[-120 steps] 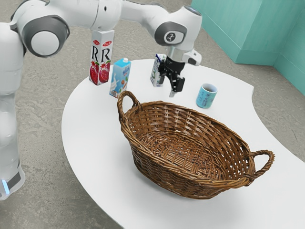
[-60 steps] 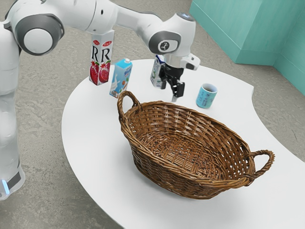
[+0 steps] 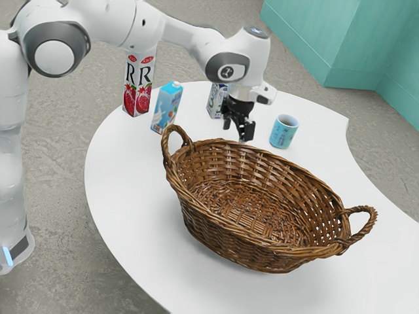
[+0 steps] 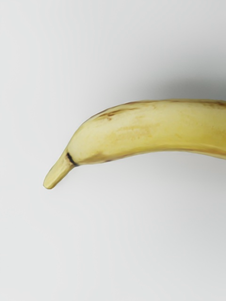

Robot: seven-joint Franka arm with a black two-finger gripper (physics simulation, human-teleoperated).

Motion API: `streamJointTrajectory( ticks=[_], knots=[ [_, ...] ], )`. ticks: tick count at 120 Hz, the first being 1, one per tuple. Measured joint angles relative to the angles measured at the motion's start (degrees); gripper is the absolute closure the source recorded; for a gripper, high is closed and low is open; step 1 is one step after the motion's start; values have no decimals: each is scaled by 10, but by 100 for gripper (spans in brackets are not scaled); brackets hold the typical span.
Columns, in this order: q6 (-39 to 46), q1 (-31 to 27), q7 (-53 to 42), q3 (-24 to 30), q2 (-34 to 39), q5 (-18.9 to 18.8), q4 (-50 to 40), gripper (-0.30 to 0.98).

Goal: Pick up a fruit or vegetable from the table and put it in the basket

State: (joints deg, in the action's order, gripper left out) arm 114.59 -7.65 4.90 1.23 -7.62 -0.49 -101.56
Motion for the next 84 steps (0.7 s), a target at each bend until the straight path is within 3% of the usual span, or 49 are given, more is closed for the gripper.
streamJointTrajectory(
  ticks=[84],
  knots=[
    [43, 2, 0, 13, -20, -1, -28, 0]
  ],
)
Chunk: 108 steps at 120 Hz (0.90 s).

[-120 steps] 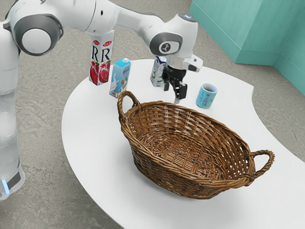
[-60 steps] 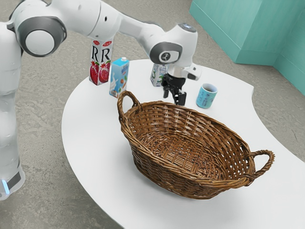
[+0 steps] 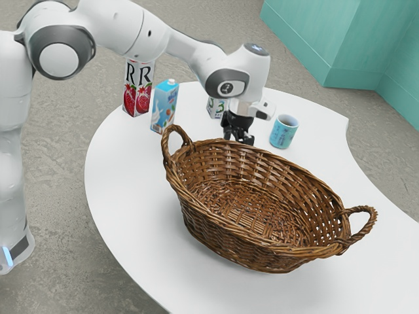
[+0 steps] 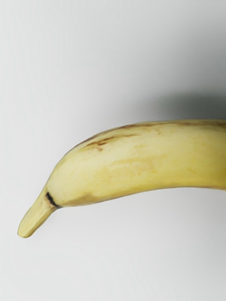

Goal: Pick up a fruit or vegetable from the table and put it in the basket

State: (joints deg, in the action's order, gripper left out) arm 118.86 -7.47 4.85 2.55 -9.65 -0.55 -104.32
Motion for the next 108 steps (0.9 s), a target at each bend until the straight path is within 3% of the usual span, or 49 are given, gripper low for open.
streamJointTrajectory(
  ticks=[108],
  knots=[
    [27, 0, 0, 0, -27, 5, -13, 2]
  ],
)
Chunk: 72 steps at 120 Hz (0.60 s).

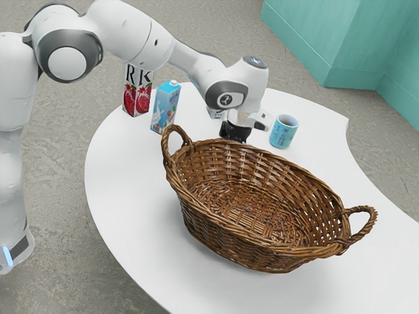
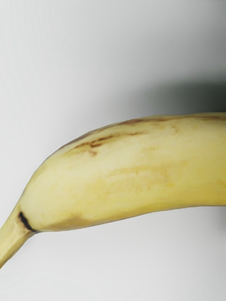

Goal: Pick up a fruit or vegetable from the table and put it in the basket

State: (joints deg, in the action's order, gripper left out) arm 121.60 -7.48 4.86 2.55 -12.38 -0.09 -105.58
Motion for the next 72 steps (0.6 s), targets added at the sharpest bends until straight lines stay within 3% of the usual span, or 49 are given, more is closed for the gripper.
streamJointTrajectory(
  ticks=[24, 51, 72],
  knots=[
    [1, 1, 1, 1, -5, 6, 0, 11],
    [6, 1, 3, 1, -9, 7, 0, 46],
    [10, 1, 4, 4, -9, 6, 0, 53]
  ],
)
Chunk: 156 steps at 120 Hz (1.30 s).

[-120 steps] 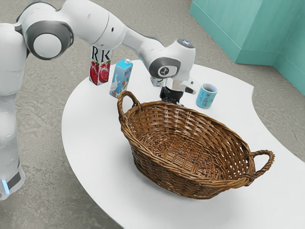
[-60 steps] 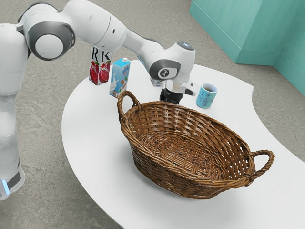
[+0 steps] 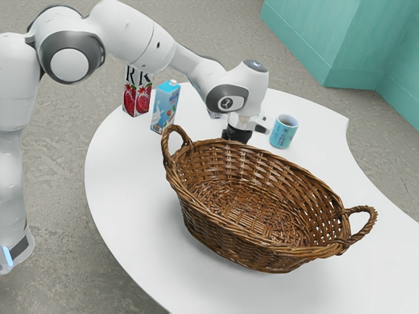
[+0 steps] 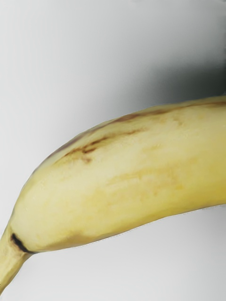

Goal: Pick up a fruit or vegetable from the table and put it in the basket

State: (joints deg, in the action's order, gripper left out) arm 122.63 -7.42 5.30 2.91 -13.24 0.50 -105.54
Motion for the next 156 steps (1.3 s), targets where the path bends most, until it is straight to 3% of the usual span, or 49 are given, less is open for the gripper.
streamJointTrajectory(
  ticks=[82, 118, 156],
  knots=[
    [11, 14, 4, 12, 17, -4, 1, 56],
    [-8, 11, 2, -10, 60, -6, 6, 55],
    [-57, 10, 0, -4, 163, -27, 14, 55]
  ],
)
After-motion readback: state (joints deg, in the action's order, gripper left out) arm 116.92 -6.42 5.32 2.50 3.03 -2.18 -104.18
